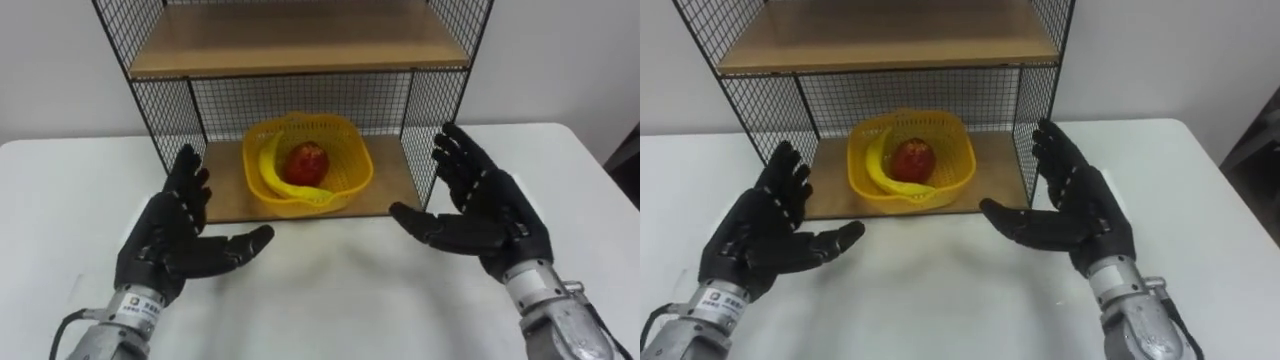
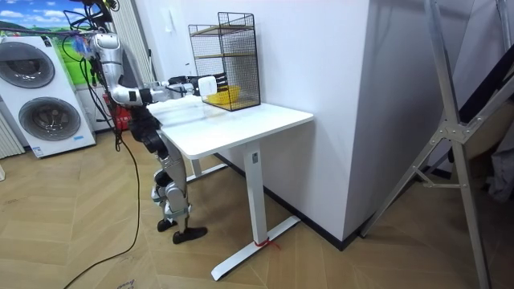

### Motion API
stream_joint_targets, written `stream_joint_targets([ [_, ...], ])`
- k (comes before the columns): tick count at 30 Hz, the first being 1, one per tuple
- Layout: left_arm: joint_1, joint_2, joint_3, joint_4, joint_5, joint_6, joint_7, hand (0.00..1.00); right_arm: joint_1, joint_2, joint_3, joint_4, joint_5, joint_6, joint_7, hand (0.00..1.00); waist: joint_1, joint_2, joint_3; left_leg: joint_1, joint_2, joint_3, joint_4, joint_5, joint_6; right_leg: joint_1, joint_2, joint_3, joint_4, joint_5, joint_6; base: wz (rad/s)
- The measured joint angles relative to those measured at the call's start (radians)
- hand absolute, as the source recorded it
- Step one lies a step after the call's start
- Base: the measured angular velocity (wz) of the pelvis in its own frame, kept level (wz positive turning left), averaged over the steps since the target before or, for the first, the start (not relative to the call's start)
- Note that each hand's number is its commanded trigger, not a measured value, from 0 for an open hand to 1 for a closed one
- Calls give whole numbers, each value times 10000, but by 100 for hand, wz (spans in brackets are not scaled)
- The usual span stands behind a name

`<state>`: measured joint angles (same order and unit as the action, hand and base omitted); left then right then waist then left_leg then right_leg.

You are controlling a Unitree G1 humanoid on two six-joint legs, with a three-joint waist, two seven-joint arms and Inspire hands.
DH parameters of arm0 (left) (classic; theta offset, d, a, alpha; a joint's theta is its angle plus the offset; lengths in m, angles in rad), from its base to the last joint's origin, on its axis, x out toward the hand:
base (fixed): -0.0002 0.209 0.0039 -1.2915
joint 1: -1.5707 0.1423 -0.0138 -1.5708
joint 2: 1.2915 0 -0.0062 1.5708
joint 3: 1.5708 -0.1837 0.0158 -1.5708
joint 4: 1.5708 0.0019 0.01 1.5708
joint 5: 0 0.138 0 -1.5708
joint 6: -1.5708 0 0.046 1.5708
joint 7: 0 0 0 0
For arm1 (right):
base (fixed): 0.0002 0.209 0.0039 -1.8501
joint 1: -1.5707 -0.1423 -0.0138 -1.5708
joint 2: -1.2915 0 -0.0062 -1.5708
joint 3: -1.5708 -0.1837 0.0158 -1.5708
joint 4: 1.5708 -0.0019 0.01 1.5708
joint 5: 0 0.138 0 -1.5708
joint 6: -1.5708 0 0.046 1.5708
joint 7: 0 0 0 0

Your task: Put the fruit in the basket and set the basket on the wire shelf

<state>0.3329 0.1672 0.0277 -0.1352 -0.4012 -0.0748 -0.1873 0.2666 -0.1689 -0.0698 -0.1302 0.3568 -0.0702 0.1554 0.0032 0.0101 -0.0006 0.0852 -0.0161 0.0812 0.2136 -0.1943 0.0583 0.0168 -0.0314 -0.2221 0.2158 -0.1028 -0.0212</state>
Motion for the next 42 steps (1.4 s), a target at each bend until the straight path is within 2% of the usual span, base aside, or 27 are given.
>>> stream_joint_targets([
  [2,208,0,360,-430,2,-20,6,0,40,1,-276,-210,-96,-81,-253,0,5,1,-6,-16,-1,21,9,-21,-5,-57,0,46,62,-33,14,-5],
  [4,258,7,937,-849,-3,-235,4,0,93,-36,-815,-545,-102,-273,-657,0,45,20,-8,-52,0,31,-6,-24,-12,-142,6,75,77,-38,9,-4],
  [8,257,8,1644,-1134,-33,-370,8,0,87,-39,-1377,-1051,-254,-450,-1351,0,22,73,-5,-65,-3,35,-83,0,-30,-163,9,81,78,-44,6,0],
  [11,263,7,2515,-1827,-24,-436,-4,0,100,-59,-2263,-1647,-877,-449,-1808,0,50,83,-4,-62,-4,56,-109,4,-33,-195,21,135,89,-44,6,-3],
  [12,273,8,2985,-2003,-240,-587,6,0,101,-106,-2709,-1913,-866,-484,-2091,0,53,82,-4,-65,-5,63,-110,4,-33,-213,18,149,121,-49,7,-7],
  [15,357,68,4318,-2528,-1417,-705,99,0,98,-532,-3916,-2462,-896,-580,-2958,0,15,52,-41,-106,-10,136,-105,-2,-32,-330,-16,176,280,-141,6,-4],
  [16,400,130,4757,-2772,-1889,-806,168,0,84,-768,-4455,-2522,-898,-746,-3432,0,5,34,-59,-131,-9,129,-98,-2,-32,-349,-17,170,279,-143,2,5],
  [17,398,150,4944,-2906,-2188,-843,225,0,76,-861,-4706,-2543,-899,-816,-3678,0,10,14,-65,-142,-9,124,-95,-2,-32,-361,-19,169,284,-148,1,0],
  [19,426,230,5808,-3453,-3156,-1049,421,0,78,-1256,-5773,-2826,-864,-844,-4694,0,75,6,-101,-203,-24,151,-87,-3,-34,-511,-41,203,441,-218,-5,-2],
  [20,473,293,6096,-3564,-3439,-1090,462,0,79,-1373,-6060,-2916,-860,-864,-4919,0,87,72,-145,-228,-23,163,-85,-6,-37,-551,-37,219,448,-221,-6,-6],
  [21,543,580,6663,-3716,-4300,-1197,624,0,110,-1604,-6661,-3069,-751,-1041,-5481,0,125,67,-124,-261,-11,189,-85,-8,-41,-582,-33,221,448,-226,-13,-4],
  [22,543,996,7162,-3790,-5326,-1414,873,0,101,-1827,-7230,-3085,-501,-1355,-6102,0,180,114,-147,-297,-1,208,-71,-10,-49,-617,-29,216,465,-234,-26,-4],
  [23,550,1213,7424,-3784,-5792,-1536,953,0,90,-1924,-7511,-3082,-461,-1462,-6420,0,243,83,-139,-322,2,229,-68,-14,-54,-667,-30,224,495,-244,-38,-8],
  [25,563,1836,8649,-3768,-7612,-1854,1439,0,66,-2312,-8547,-3073,-427,-1710,-7605,0,327,136,-245,-495,-3,223,68,-79,-71,-861,-93,119,701,-368,-60,-2],
  [26,569,1992,8968,-3749,-8020,-1926,1641,0,76,-2427,-8803,-3023,-351,-1791,-7889,0,335,144,-246,-514,-3,222,105,-99,-71,-895,-105,122,776,-406,-68,8],
  [27,584,2321,9603,-3579,-8690,-2094,2037,0,87,-2740,-9220,-2682,-152,-1996,-8414,0,371,146,-249,-499,-9,220,102,-99,-75,-909,-105,157,830,-467,-106,0],
  [28,670,2611,10199,-3229,-8989,-2306,2486,0,115,-3062,-9576,-2274,3,-2028,-8928,0,424,120,-245,-487,-31,240,96,-96,-80,-987,-133,191,986,-537,-106,0],
  [29,691,2760,10429,-2909,-9061,-2410,2660,0,158,-3210,-9723,-2033,73,-2030,-9180,0,455,93,-256,-484,-49,242,92,-95,-83,-1044,-162,187,1086,-585,-109,-5],
  [31,1009,3406,11236,-1331,-9873,-2451,3559,0,561,-3850,-10194,-811,1049,-1987,-9960,0,595,64,-278,-507,-53,219,199,-170,-122,-1088,-187,195,1267,-761,-151,2],
  [32,1155,3525,11404,-822,-10080,-2450,3832,0,640,-3978,-10263,-466,1251,-1956,-10137,0,595,65,-280,-543,-44,202,255,-210,-106,-1094,-181,191,1280,-778,-153,9],
  [33,1387,3681,11650,317,-10336,-2441,4297,0,877,-4127,-10377,178,1678,-1888,-10382,0,573,39,-295,-562,-47,158,248,-219,-96,-1161,-181,183,1301,-793,-155,8],
  [34,1483,3788,11836,1557,-10419,-2382,4761,0,1025,-4213,-10550,984,2119,-1803,-10477,0,592,10,-315,-604,-49,151,245,-222,-93,-1219,-180,199,1326,-808,-154,6],
  [35,1499,3826,11923,2183,-10442,-2371,5017,0,1110,-4257,-10622,1377,2435,-1742,-10544,0,622,45,-299,-634,-45,147,257,-224,-94,-1231,-172,202,1324,-810,-155,6],
  [37,1508,4009,12052,4772,-10638,-2361,5940,0,1230,-4384,-10899,2882,3764,-1562,-10710,0,561,35,-294,-826,-49,-20,469,-272,-136,-1278,-168,123,1309,-818,-147,14],
  [40,1340,4016,12029,6907,-10790,-2361,6817,0,1368,-4464,-10909,4994,5114,-1561,-10689,0,575,0,-269,-955,-15,-117,770,-417,-121,-1208,-164,-14,1281,-821,-141,14],
  [41,1322,4022,11977,7299,-10788,-2362,6914,0,1387,-4475,-10876,5370,5356,-1576,-10649,0,573,7,-267,-976,-18,-145,812,-439,-116,-1201,-169,-36,1279,-822,-137,14],
  [42,1287,4103,11797,8208,-10782,-2329,7055,0,1530,-4534,-10856,6217,5928,-1573,-10419,0,528,40,-271,-1067,-35,-263,925,-482,-101,-1193,-193,-124,1272,-828,-124,21],
])
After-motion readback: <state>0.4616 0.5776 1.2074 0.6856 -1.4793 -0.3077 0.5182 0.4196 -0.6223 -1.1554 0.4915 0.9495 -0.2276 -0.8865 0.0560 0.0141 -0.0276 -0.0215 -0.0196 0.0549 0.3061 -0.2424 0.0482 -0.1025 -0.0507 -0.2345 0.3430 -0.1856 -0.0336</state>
